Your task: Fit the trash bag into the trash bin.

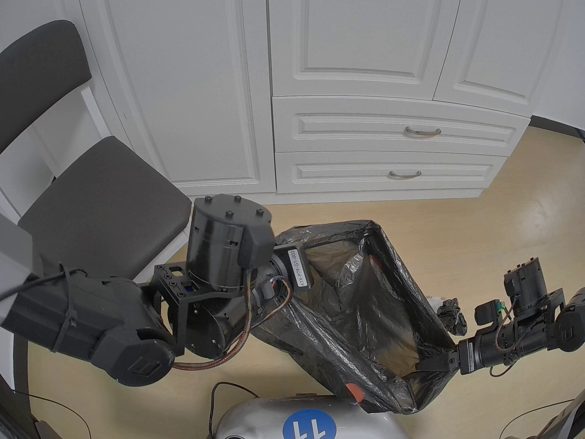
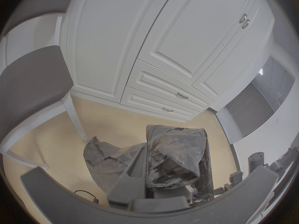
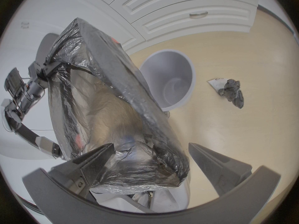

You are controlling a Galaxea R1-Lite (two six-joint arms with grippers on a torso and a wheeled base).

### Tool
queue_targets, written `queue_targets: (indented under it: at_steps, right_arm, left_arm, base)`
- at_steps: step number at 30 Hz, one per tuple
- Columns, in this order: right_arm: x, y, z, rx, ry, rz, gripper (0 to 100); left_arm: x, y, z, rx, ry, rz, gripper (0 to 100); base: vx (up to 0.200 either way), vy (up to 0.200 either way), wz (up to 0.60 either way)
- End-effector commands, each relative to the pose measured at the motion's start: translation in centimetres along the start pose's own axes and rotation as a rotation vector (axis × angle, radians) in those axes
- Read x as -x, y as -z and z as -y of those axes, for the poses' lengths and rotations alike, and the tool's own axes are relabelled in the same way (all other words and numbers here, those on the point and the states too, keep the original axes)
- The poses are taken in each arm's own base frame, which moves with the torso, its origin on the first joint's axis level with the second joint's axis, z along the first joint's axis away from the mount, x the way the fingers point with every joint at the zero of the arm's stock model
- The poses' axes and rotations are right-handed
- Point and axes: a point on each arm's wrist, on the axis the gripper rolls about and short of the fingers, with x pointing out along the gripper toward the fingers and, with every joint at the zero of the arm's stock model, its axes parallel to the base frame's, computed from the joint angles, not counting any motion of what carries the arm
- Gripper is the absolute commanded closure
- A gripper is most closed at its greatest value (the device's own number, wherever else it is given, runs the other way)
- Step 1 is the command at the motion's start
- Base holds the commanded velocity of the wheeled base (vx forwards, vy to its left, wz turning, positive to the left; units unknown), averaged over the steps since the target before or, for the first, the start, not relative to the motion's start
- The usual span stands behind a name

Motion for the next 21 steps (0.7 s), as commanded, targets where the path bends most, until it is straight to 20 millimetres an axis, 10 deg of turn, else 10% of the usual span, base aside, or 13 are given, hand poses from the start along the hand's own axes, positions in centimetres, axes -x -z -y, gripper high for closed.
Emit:
queue_targets:
  at_steps: [1, 2, 3, 13, 21]
  right_arm:
    - [-0.2, 0.3, 1.9, -0.028, -0.005, -0.015, 0]
    - [-0.2, 0.4, 2.0, -0.02, -0.003, -0.015, 0]
    - [-0.1, 0.4, 2.2, -0.001, -0.002, -0.012, 100]
    - [0.2, 0.4, 2.0, 0.017, -0.004, 0.0, 100]
    - [7.1, -1.4, -1.5, 0.061, -0.063, 0.337, 100]
  left_arm:
    - [0.0, -0.1, 0.0, 0.002, -0.001, 0.003, 100]
    - [0.0, -0.1, 0.0, 0.002, -0.001, 0.003, 100]
    - [0.0, -0.1, 0.0, 0.002, -0.001, 0.005, 100]
    - [0.0, -0.3, 0.1, 0.011, 0.009, 0.021, 100]
    - [2.4, -2.1, 1.4, 0.048, 0.092, 0.091, 100]
  base:
    - [0.0, 0.0, 0.0]
    - [0.0, 0.0, 0.0]
    - [0.0, 0.0, 0.0]
    - [0.0, 0.0, 0.0]
    - [0.0, 0.0, 0.0]
